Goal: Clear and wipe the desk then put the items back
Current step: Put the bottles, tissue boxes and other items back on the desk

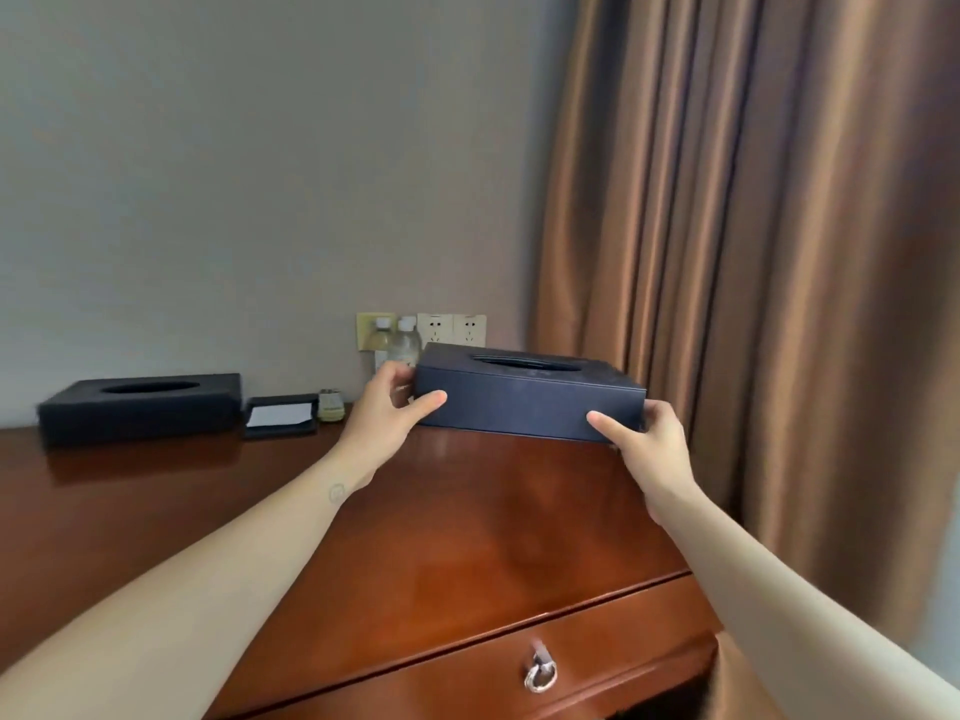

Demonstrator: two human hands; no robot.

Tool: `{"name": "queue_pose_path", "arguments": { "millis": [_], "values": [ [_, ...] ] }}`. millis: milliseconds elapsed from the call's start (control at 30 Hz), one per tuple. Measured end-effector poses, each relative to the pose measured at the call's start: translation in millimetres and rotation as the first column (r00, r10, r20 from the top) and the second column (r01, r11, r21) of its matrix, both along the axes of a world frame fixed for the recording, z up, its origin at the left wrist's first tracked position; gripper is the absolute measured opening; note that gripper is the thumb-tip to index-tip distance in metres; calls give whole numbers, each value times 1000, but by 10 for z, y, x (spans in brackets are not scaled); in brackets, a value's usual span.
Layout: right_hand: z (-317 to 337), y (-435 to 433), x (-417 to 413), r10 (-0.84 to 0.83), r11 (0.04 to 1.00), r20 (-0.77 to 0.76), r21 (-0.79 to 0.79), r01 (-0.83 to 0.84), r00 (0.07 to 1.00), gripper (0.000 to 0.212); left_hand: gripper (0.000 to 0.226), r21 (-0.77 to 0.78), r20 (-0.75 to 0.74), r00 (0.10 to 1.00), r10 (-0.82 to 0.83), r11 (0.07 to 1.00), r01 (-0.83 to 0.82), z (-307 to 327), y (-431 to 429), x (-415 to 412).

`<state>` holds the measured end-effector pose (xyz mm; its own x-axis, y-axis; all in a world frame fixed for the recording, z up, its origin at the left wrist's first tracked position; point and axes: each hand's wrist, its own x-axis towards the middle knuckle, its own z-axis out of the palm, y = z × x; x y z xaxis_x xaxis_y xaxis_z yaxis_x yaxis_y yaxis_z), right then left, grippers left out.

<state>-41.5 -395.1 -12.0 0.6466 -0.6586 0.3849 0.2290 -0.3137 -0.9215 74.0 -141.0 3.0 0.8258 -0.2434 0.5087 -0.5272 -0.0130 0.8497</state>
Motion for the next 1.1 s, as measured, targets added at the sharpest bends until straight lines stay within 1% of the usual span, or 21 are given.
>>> {"name": "queue_pose_path", "arguments": {
  "millis": [200, 467, 733, 800, 900, 1100],
  "values": [
    [-35, 362, 380, 119, 993, -20, -2, -119, 993, 56, 21, 5, -31, 996, 78, 997, -78, -74, 463, 208],
    [-114, 879, 898, 279, 960, -73, -3, -280, 958, 46, 20, 22, -59, 978, 199, 980, -198, -208, 1136, 350],
    [-166, 1595, 1413, 433, 900, -123, 15, -435, 893, 43, 25, 57, -90, 931, 354, 935, -350, -242, 1931, 446],
    [-162, 1777, 1556, 469, 882, -122, 27, -470, 875, 41, 25, 62, -98, 921, 378, 926, -374, -226, 2117, 512],
    [-177, 2036, 1791, 528, 849, -118, 43, -526, 841, 33, 25, 60, -113, 906, 407, 913, -402, -206, 2384, 642],
    [-203, 2503, 2316, 598, 800, -142, 52, -597, 789, 35, 27, 23, -131, 880, 456, 889, -457, -209, 2805, 974]
  ]
}}
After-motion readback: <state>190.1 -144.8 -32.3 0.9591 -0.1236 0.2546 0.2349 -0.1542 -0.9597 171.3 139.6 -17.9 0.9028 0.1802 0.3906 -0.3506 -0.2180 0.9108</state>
